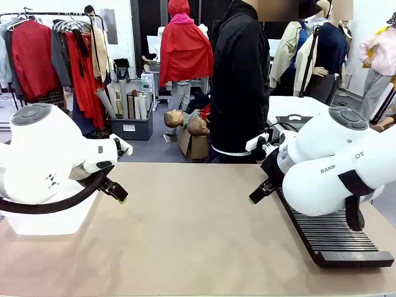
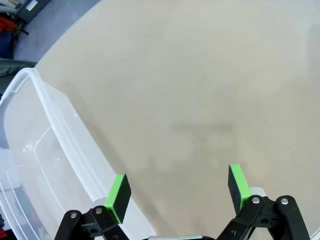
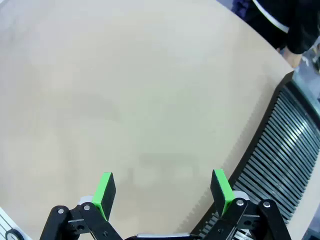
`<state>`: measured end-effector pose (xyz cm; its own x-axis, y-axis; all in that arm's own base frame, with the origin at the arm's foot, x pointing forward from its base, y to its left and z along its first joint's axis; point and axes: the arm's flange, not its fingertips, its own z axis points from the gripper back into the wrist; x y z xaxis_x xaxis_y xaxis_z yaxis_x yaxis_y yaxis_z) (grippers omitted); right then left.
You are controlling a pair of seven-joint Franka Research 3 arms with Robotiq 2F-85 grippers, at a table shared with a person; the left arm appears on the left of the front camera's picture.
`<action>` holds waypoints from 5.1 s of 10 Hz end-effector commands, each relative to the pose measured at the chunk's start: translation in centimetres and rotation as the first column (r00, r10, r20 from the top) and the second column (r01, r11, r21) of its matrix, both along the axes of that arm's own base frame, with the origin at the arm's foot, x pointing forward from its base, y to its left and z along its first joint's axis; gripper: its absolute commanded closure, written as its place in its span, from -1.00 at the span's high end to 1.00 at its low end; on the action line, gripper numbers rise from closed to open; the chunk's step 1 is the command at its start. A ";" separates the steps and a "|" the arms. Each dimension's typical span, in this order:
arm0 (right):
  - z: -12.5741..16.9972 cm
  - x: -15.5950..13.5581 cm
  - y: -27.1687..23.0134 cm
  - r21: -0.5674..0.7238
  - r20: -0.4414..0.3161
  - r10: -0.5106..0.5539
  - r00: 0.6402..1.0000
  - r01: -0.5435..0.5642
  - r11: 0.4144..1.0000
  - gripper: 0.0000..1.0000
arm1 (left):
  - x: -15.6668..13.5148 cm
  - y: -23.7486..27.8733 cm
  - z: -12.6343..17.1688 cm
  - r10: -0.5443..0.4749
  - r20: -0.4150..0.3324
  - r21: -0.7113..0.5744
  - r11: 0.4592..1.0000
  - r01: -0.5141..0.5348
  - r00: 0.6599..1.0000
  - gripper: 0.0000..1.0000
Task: Sort PCBs into racks and boxes based on the side picked up.
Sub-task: Pick up the Blank PCB handed by the Human.
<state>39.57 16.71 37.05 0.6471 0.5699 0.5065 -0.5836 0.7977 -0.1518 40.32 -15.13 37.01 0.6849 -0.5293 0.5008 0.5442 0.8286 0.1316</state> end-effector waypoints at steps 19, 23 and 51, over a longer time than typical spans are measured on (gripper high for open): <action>9.7 5.6 -7.1 0.185 -0.135 -0.074 0.988 0.098 0.978 1.00 | 5.5 9.1 10.2 -0.121 -0.146 -0.241 0.967 0.083 0.982 1.00; 12.9 6.7 -14.9 0.481 -0.244 0.000 0.970 0.121 0.869 1.00 | 5.5 16.6 14.0 -0.111 -0.147 -0.381 0.923 0.047 0.983 1.00; 15.0 1.4 -28.7 0.767 -0.159 -0.007 0.987 0.128 0.629 1.00 | 2.7 25.7 15.3 -0.006 -0.096 -0.585 0.809 -0.051 0.995 1.00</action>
